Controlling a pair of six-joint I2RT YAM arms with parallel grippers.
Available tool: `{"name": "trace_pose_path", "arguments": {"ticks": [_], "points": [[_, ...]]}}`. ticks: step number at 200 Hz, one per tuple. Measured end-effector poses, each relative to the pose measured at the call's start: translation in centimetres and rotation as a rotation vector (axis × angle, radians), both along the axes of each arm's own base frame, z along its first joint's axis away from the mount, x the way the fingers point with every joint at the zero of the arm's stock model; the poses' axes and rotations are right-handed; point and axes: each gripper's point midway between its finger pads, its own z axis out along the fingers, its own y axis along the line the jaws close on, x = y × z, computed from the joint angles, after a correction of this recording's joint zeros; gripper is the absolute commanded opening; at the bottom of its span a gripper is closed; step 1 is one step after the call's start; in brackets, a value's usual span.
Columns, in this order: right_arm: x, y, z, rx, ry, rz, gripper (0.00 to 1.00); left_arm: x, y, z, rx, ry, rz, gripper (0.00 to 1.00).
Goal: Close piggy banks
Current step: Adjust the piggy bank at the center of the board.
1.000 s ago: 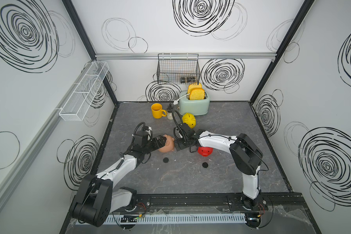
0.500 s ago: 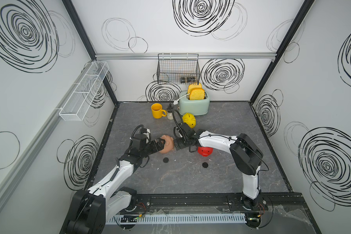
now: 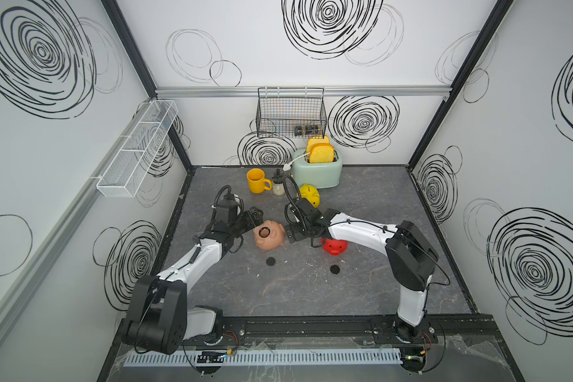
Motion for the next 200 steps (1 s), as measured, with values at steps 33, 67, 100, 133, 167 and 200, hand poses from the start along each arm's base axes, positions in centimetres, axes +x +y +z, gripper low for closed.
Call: {"name": "trace_pose_path", "arguments": {"ticks": [33, 67, 100, 133, 167, 200], "points": [[-1.6, 0.2, -0.3, -0.044, 0.014, 0.063, 0.91, 0.7, -0.2, -1.1, -0.009, 0.014, -0.007, 0.86], [-2.7, 0.5, -0.5, -0.062, 0.028, 0.115, 0.92, 0.9, -0.5, -1.8, -0.02, 0.026, -0.019, 0.85], [-3.8, 1.4, -0.5, -0.045, 0.046, 0.163, 0.92, 1.0, -0.7, -2.0, -0.03, 0.03, -0.02, 0.82], [-4.3, 1.9, -0.5, -0.024, 0.066, 0.191, 0.92, 1.3, -0.9, -1.8, -0.043, 0.019, -0.024, 0.81], [-4.5, 2.4, -1.2, -0.024, 0.079, 0.2, 0.92, 1.1, -1.2, -2.2, -0.061, 0.021, -0.034, 0.79], [-4.4, 2.6, -2.0, -0.028, 0.092, 0.195, 0.92, 0.4, -1.4, -2.9, -0.078, 0.044, -0.046, 0.79]]}}
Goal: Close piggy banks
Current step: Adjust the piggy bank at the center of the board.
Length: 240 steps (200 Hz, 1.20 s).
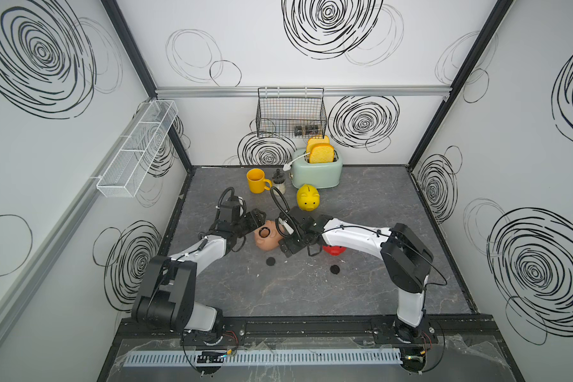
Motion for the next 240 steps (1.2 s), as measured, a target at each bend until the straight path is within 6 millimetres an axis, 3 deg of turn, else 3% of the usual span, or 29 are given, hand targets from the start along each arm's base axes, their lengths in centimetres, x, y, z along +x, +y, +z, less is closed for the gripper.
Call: {"name": "trace_pose_path", "arguments": {"ticks": [42, 240], "points": [[0.1, -0.1, -1.0, -0.01, 0.017, -0.016, 0.91, -1.1, -0.4, -0.5, -0.032, 0.011, -0.016, 0.79], [3.3, -0.7, -0.2, 0.076, 0.004, -0.141, 0.9, -5.2, -1.4, 0.7, -0.11, -0.025, -0.064, 0.83]]}}
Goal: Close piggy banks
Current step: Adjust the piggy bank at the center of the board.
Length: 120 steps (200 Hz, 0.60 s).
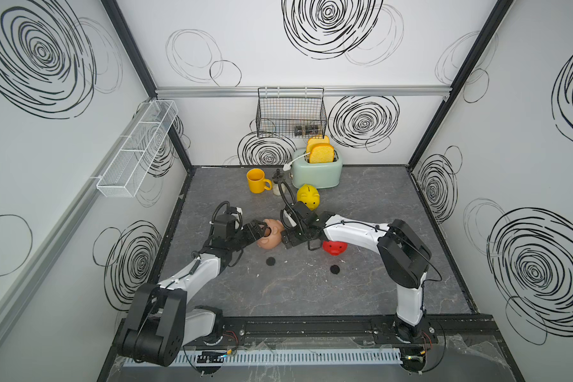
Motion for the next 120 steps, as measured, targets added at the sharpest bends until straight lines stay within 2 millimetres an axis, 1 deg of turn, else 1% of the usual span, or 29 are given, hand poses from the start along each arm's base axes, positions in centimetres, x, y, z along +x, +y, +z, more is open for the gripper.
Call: {"name": "trace_pose_path", "arguments": {"ticks": [29, 55, 91, 120], "points": [[0.3, -0.3, -0.2, 0.003, 0.002, -0.019, 0.9, -1.0, -0.8, -0.1, -0.005, -0.002, -0.027, 0.83], [0.5, -0.5, -0.4, 0.006, 0.001, -0.029, 0.9, -1.7, -0.9, 0.0, -0.006, -0.006, -0.036, 0.83], [0.6, -0.6, -0.5, 0.008, -0.002, -0.034, 0.9, -2.5, -0.4, 1.2, 0.015, -0.037, -0.029, 0.84], [0.7, -0.6, -0.5, 0.011, -0.006, -0.038, 0.9, -2.4, 0.7, 1.7, 0.05, -0.048, 0.008, 0.85]]}}
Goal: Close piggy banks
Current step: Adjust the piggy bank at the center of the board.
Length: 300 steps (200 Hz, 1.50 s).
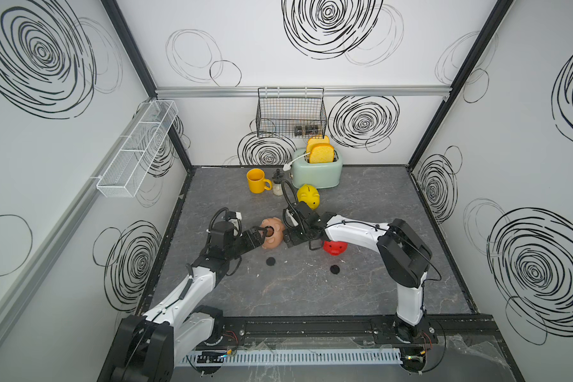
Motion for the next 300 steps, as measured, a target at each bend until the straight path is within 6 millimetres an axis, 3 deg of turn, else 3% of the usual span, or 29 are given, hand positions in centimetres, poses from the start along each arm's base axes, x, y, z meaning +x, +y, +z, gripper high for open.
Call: {"name": "trace_pose_path", "arguments": {"ticks": [48, 98, 173, 300], "points": [[0.2, -0.1, 0.0, -0.004, -0.006, -0.014, 0.9, 2.8, 3.6, -0.9, 0.019, 0.028, 0.124, 0.79], [0.3, -0.2, 0.0, -0.008, -0.01, -0.018, 0.9, 4.5, 2.5, -2.0, -0.003, 0.029, 0.105, 0.74], [0.3, -0.2, 0.0, -0.007, -0.01, -0.019, 0.89, 4.4, 0.9, -2.0, -0.021, 0.019, 0.056, 0.68], [0.9, -0.5, 0.1, 0.0, -0.014, -0.034, 0.89, 0.8, -2.2, -2.6, -0.1, 0.044, -0.059, 0.69]]}}
